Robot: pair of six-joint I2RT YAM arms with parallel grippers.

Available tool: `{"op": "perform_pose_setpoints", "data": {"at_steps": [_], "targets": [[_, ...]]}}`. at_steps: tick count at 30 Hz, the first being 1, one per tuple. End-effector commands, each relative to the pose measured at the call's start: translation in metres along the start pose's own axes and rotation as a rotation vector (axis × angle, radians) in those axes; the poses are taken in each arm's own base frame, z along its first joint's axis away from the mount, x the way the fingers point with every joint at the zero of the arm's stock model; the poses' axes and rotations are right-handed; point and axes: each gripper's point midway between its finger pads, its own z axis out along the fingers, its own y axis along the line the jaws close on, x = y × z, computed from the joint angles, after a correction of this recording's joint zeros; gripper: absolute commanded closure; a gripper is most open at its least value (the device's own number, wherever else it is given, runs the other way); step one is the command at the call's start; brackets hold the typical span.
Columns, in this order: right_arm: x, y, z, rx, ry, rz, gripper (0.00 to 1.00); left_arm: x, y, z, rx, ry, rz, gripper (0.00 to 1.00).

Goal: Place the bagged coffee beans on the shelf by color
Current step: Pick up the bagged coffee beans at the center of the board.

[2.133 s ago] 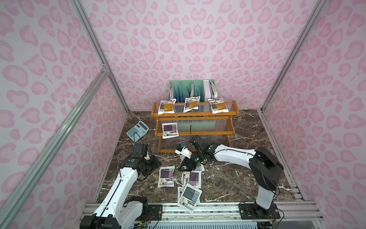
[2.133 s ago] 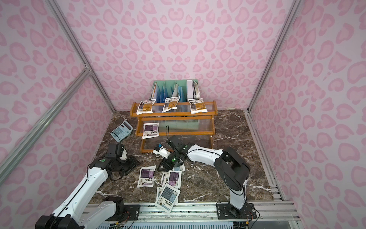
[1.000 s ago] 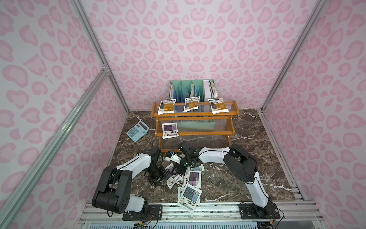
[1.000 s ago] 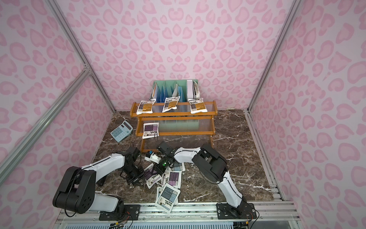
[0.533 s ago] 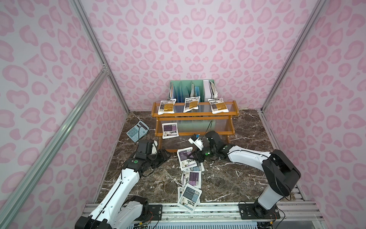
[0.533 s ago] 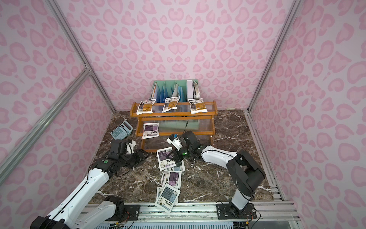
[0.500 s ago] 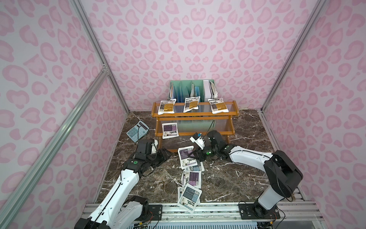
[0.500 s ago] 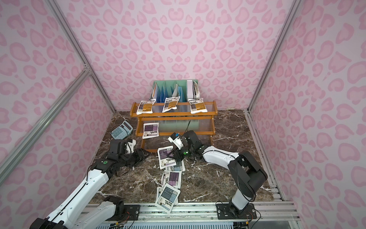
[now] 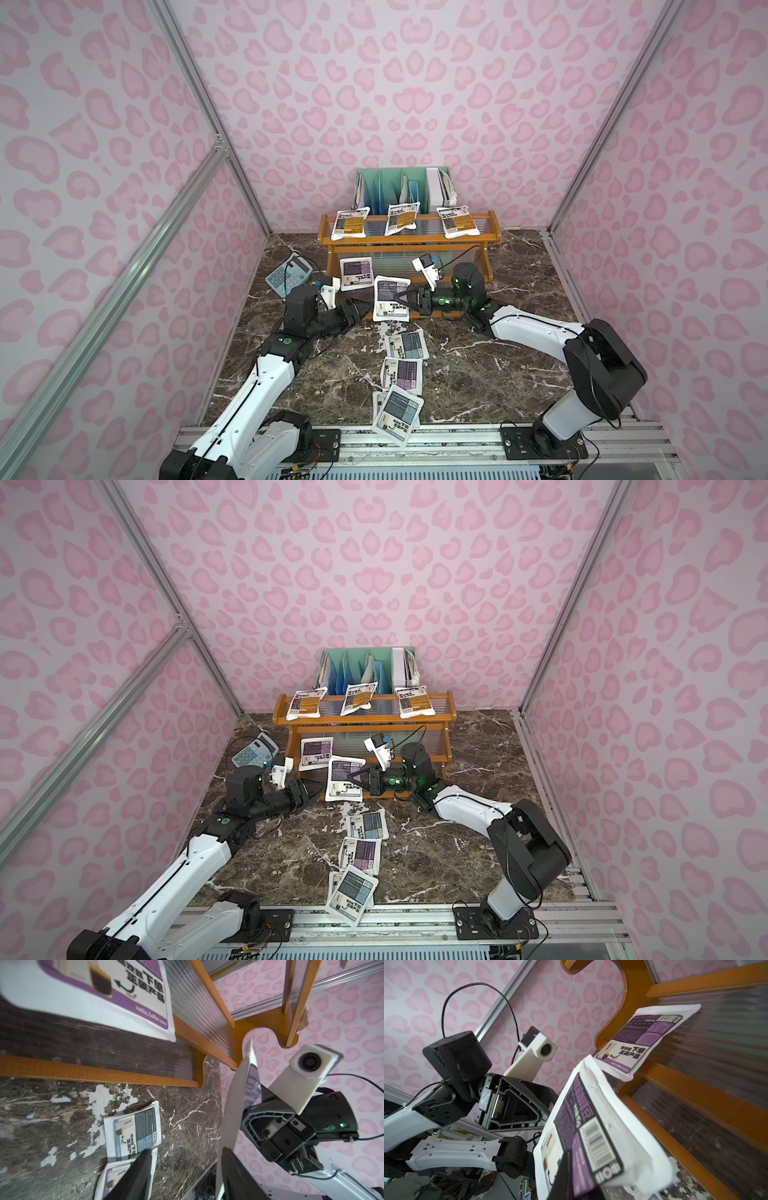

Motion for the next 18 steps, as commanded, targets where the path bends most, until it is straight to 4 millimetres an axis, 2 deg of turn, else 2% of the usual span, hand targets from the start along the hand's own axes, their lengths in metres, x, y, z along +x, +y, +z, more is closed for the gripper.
{"op": "perform_pose_setpoints", "data": {"at_steps": [1,7,10,14,18], "targets": [[-0.012,0.009,0.002,-0.029,-0.028,-0.029,1.0,-0.004,-0.014,0.003,0.07,-0.004,0.016,0.44],[-0.014,0.01,0.004,-0.025,-0.018,-0.046,1.0,-0.005,-0.019,0.005,0.102,-0.009,0.014,0.44],[-0.011,0.004,0.003,0.004,-0.006,-0.053,1.0,-0.005,-0.019,0.0,0.081,-0.016,0.036,0.45],[-0.006,-0.003,0.0,0.025,0.0,-0.044,1.0,-0.005,-0.008,-0.009,-0.003,-0.051,0.058,0.46],[-0.004,-0.005,-0.001,0.028,0.003,-0.042,1.0,-0.005,-0.005,-0.008,-0.012,-0.052,0.047,0.46]]}}
